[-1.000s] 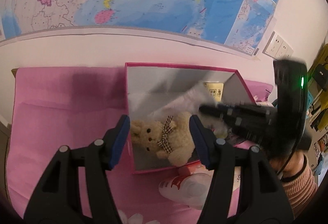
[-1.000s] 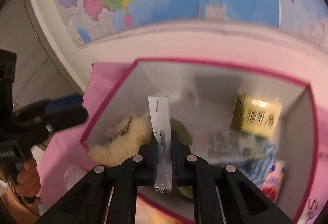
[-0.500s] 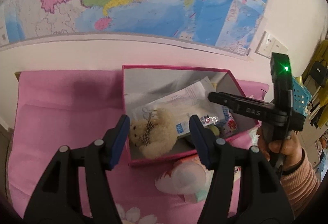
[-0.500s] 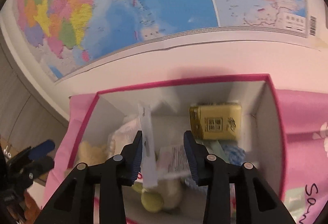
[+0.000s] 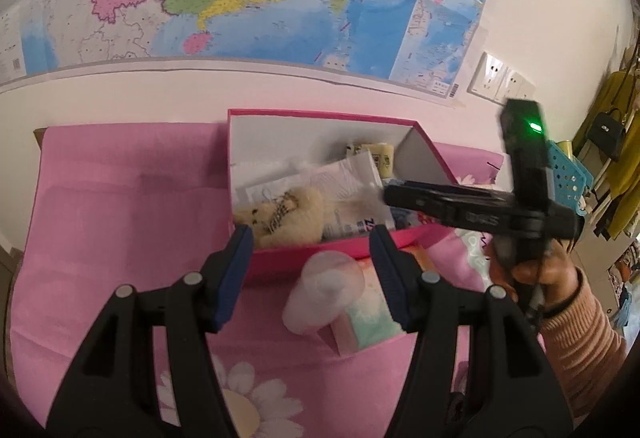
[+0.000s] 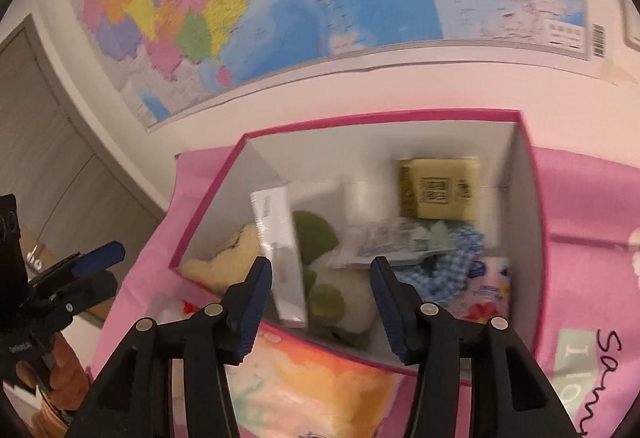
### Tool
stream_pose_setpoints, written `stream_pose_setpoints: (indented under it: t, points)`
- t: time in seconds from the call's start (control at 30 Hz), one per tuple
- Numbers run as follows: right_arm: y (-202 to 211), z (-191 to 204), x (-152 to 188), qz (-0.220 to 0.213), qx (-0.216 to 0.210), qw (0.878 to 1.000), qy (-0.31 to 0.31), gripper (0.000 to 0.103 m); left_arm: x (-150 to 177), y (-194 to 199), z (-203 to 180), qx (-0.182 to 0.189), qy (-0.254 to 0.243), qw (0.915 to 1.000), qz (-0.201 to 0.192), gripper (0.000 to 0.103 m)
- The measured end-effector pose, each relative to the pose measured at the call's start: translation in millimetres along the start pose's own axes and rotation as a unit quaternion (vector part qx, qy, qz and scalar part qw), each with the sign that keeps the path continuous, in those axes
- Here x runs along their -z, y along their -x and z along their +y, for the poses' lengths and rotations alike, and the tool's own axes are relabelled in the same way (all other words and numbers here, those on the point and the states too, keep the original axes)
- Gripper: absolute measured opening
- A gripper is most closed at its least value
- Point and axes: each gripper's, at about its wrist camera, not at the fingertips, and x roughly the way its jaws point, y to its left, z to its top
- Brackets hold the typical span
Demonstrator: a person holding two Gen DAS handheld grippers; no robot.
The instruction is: Organize soft objects
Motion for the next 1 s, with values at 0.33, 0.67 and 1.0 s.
stream_pose_setpoints:
  t: [0.33, 0.67, 1.0]
  points:
    - [-39, 20, -21, 0.013, -0.01, 0.999, 0.032, 0.007, -1, -10, -8, 0.013, -0.009, 0.9998, 0.015, 0.062]
    - [-17, -30, -47, -0.077, -0.025, 0.991, -0.106, 0.004, -13, -36, -14, 0.032, 0.003, 0.9992, 0.023, 0.062]
    - [0, -79, -30, -0.087, 0.049, 0.978, -0.185, 0.01, -13, -38, -15, 0.042, 0.007, 0.9988, 0.024, 0.062]
